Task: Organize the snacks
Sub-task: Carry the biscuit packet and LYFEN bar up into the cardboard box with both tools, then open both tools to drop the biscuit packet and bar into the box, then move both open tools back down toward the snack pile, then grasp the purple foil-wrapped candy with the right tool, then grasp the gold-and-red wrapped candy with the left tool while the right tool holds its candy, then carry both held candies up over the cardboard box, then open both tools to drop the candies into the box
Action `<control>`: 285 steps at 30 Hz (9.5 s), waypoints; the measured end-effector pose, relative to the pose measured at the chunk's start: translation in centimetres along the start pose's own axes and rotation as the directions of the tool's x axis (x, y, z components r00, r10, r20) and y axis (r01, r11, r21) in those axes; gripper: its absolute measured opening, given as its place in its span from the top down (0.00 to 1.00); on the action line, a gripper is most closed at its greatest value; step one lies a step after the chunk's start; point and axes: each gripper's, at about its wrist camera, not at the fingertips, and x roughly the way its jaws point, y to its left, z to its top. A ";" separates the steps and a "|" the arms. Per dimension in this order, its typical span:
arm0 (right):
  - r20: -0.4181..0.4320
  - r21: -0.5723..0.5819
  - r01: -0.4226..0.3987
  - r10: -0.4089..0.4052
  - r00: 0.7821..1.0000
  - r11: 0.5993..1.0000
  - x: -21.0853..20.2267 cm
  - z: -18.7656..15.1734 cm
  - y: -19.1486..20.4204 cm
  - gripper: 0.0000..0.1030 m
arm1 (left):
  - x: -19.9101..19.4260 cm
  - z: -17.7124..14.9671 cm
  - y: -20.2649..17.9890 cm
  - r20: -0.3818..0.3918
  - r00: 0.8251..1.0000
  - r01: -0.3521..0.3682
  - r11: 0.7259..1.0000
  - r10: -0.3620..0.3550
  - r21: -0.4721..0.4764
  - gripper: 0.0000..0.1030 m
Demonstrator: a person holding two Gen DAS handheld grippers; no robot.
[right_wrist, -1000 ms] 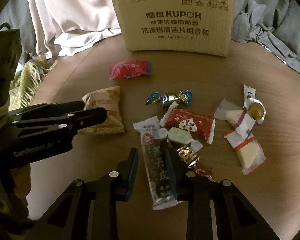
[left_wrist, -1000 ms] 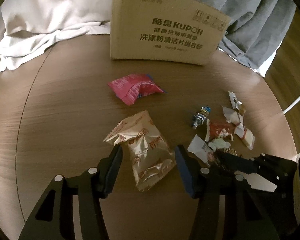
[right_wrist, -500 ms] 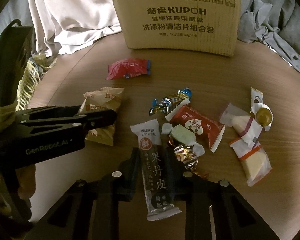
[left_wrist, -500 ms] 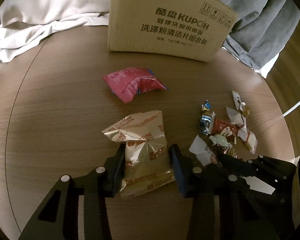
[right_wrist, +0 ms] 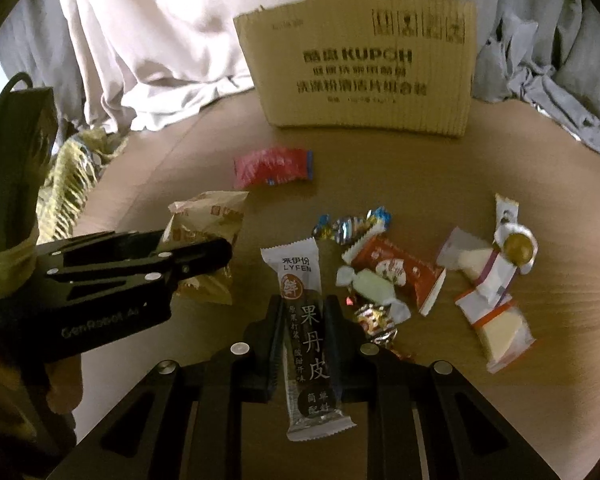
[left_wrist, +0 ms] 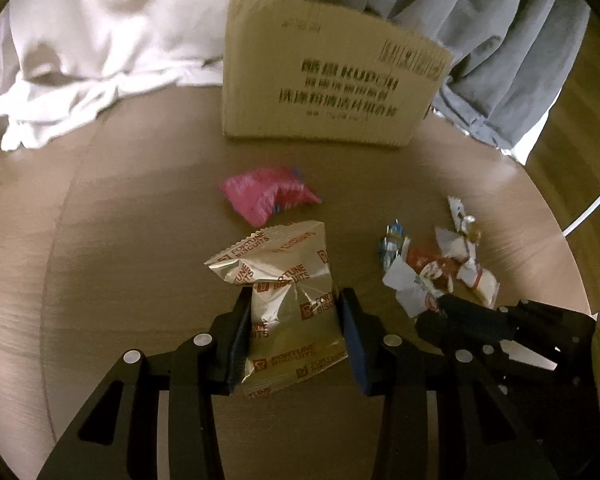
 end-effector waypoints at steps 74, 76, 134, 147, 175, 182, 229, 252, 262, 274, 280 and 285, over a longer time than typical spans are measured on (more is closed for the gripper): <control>0.393 -0.013 0.184 -0.164 0.905 0.983 -7.1 21.4 -4.5 0.64 | -7.2 19.5 -2.8 0.431 0.903 -0.089 0.982 0.009 0.165 0.34; 0.406 -0.011 0.188 -0.167 0.898 0.982 -8.1 20.2 -4.3 0.64 | -8.1 18.7 -3.3 0.450 0.893 -0.087 0.981 -0.001 0.174 0.33; -0.184 -0.019 0.048 -0.051 0.982 0.999 -1.6 -2.5 -5.0 0.64 | 1.9 -2.2 -8.4 -0.073 0.983 0.186 0.889 -0.171 0.419 0.44; -0.173 -0.033 0.030 -0.036 0.984 0.999 -0.8 -2.6 -4.9 0.74 | 2.6 -2.1 -8.2 -0.108 0.977 0.210 0.900 -0.182 0.383 0.46; -0.003 0.195 0.144 -0.146 0.989 0.970 -5.0 -2.9 -9.8 0.74 | 5.8 -0.7 -12.3 -0.193 0.977 0.117 0.982 -0.088 0.146 0.67; -0.011 0.182 0.123 -0.123 0.992 0.976 -4.6 -3.1 -9.5 0.74 | 4.8 -1.9 -11.0 -0.212 0.976 0.098 0.978 -0.057 0.184 0.72; 0.220 0.066 0.096 -0.108 0.969 0.993 -9.0 4.8 -4.9 0.74 | -5.3 7.0 -8.4 0.167 0.979 0.074 0.969 -0.115 0.236 0.77; 0.419 -0.023 0.095 -0.077 0.905 0.995 -9.5 20.0 -3.3 0.74 | -7.1 20.0 -4.5 0.366 0.930 -0.059 0.971 -0.030 0.230 0.77; 0.347 -0.030 0.087 -0.071 0.935 0.996 -5.3 24.4 -4.6 0.74 | -2.3 23.8 -2.7 0.269 0.962 -0.019 0.977 -0.040 0.214 0.77; 0.302 -0.006 0.136 -0.128 0.945 0.991 -2.8 25.2 -6.0 0.57 | -2.5 23.1 -2.5 0.330 0.942 -0.134 0.970 0.062 0.201 0.37; 0.337 -0.014 0.185 -0.169 0.926 0.983 -5.5 22.4 -5.5 0.57 | -5.1 20.3 -3.7 0.372 0.927 -0.141 0.964 0.049 0.224 0.34; 0.336 -0.018 0.198 -0.181 0.924 0.980 -7.2 19.7 -5.5 0.57 | -7.0 18.1 -4.9 0.385 0.923 -0.120 0.961 0.015 0.249 0.32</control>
